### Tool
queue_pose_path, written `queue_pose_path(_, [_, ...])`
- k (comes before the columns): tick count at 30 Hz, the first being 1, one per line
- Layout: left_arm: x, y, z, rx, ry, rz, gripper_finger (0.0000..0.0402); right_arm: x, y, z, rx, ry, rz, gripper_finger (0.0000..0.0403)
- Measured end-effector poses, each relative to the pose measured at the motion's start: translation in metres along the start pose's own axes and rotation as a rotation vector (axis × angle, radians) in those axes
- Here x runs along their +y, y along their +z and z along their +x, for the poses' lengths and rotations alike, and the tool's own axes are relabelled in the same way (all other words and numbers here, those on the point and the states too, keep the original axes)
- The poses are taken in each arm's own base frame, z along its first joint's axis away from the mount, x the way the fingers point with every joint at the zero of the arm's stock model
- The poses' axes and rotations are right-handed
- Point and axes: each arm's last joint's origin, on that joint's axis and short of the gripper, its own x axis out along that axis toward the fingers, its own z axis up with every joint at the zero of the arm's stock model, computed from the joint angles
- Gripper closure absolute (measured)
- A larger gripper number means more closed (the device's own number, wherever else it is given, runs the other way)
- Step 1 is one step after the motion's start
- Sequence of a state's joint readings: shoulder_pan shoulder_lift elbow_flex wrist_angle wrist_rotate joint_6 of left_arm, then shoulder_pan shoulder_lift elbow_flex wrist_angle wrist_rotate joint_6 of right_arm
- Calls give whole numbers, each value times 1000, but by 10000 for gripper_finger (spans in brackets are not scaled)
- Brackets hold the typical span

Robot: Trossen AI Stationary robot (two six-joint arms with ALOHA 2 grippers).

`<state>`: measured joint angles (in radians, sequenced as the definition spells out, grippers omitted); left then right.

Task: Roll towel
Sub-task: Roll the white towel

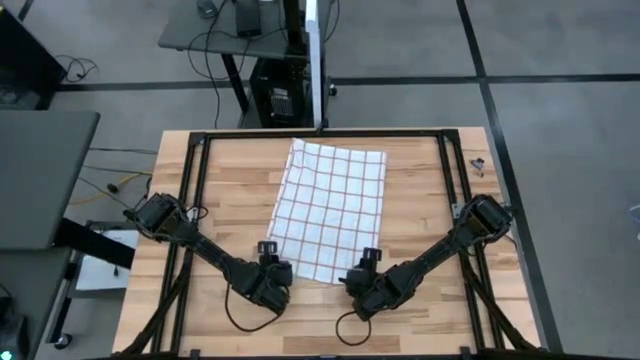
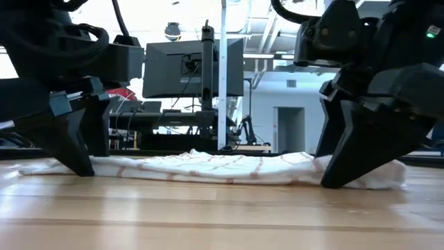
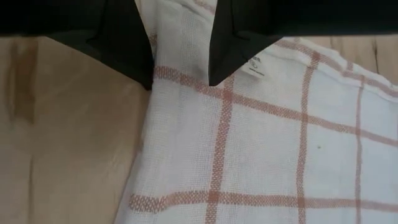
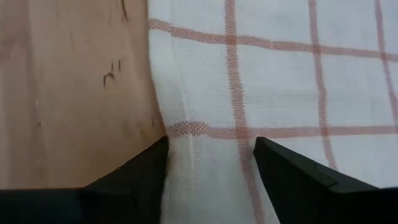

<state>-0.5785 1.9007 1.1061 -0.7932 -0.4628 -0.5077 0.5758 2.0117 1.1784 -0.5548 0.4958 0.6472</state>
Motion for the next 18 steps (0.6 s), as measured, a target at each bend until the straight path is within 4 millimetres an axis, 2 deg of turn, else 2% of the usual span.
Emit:
queue_pose_path(4, [-1, 1, 0, -12, -6, 3, 295, 1, 0, 0, -2, 17, -49, 231])
queue_pose_path(9, [-2, 2, 0, -3, -55, -41, 386, 3, 0, 0, 32, 79, -55, 314])
queue_pose_path(12, [-2, 4, -4, 14, -112, -96, 395, 5, -1, -3, 64, 148, -27, 383])
queue_pose_path(15, [-1, 6, -16, 13, -205, -167, 399, 12, -3, -13, 36, 185, -33, 394])
queue_pose_path(18, [-1, 10, -34, 35, -429, -249, 400, 19, -6, -29, 18, 253, -23, 399])
